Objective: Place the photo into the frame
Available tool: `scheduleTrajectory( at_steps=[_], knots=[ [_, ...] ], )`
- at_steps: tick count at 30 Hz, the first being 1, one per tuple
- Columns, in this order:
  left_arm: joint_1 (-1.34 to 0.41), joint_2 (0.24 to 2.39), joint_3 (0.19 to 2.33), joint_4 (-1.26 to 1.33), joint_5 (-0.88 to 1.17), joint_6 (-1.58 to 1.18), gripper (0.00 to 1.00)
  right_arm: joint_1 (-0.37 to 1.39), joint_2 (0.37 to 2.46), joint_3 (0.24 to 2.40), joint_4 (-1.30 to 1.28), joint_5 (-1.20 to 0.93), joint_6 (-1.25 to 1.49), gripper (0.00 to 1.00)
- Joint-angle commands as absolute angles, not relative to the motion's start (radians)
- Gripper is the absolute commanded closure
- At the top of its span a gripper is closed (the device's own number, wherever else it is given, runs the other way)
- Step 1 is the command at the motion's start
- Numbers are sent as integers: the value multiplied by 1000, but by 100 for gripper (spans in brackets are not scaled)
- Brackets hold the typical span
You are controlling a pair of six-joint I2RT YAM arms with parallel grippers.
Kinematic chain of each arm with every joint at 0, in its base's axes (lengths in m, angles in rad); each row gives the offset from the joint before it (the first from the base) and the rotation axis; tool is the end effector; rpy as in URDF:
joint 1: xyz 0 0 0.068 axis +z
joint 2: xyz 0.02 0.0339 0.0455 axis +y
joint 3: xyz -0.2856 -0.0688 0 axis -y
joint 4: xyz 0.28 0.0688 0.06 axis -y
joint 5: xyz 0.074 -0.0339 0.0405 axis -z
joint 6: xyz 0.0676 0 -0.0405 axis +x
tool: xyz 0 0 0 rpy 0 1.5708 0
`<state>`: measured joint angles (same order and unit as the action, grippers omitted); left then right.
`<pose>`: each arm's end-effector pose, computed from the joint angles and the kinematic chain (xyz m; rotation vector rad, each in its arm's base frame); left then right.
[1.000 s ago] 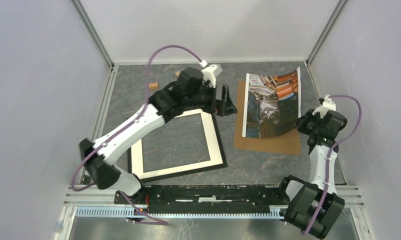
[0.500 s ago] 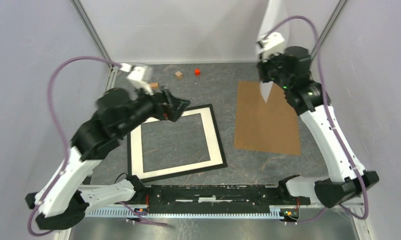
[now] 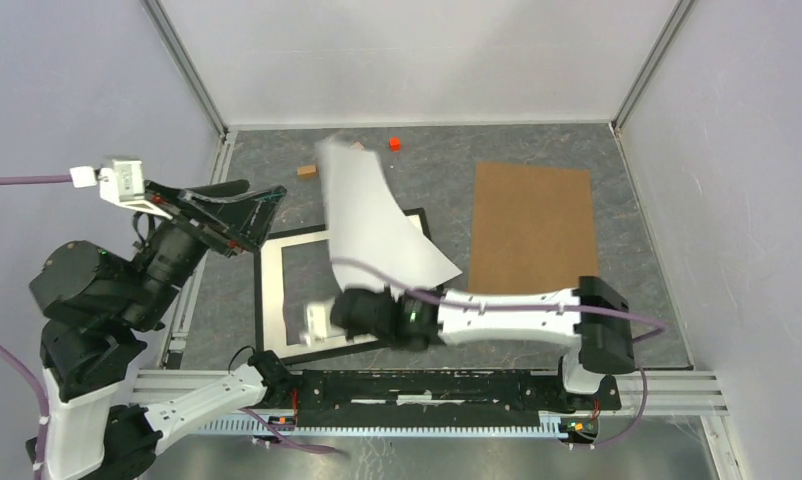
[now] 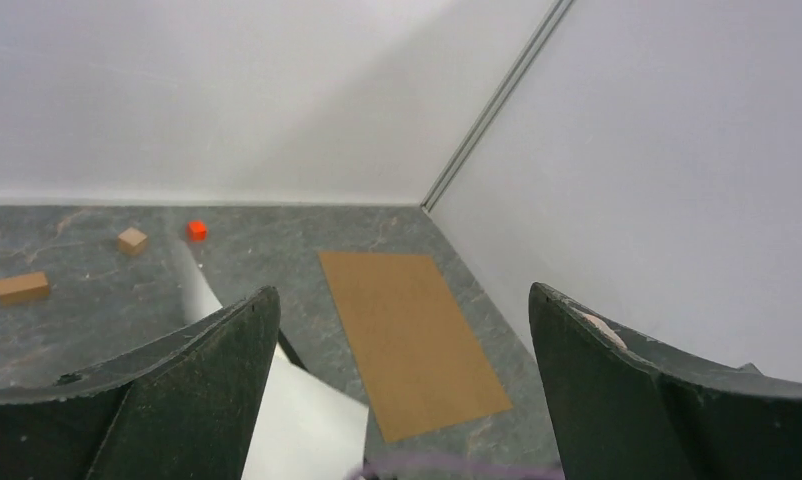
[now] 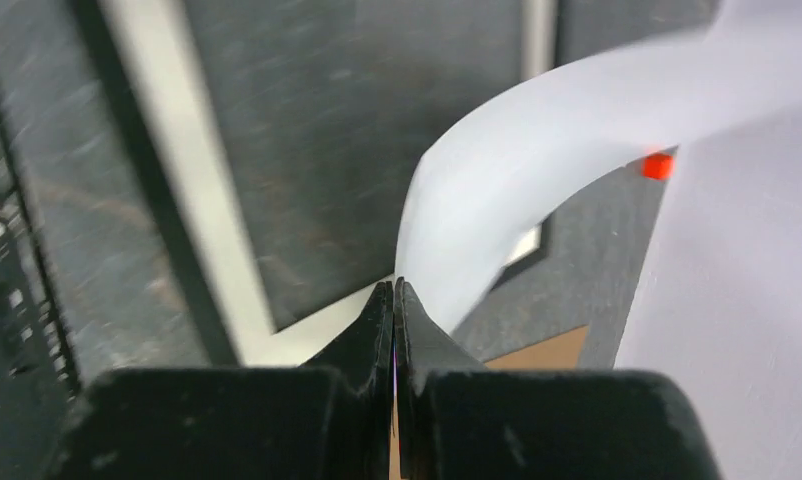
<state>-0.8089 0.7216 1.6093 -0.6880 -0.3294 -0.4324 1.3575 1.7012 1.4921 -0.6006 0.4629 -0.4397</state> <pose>0.0648 -0.0363 0.5846 -0.0175 1.4298 -0.8069 0.1218 0.4200 0.2999 -1.6405 1.5787 -0.0773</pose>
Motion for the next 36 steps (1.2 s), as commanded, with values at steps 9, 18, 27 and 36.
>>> scheduleTrajectory(
  at_steps=[9,18,27,36],
  knots=[
    [-808,787,1513,-672,-307,-451,0,1509,1561,913,-320,714,-445,92],
    [-808,874,1470,-627,-203,-405,0,1510,1372,763,-288,625,-154,10],
    [-808,982,1536,-640,-156,-273,0,1509,1130,729,-226,496,341,2],
    [-809,947,1355,-530,-222,-178,0,1096,1013,492,-146,257,787,2]
  ],
)
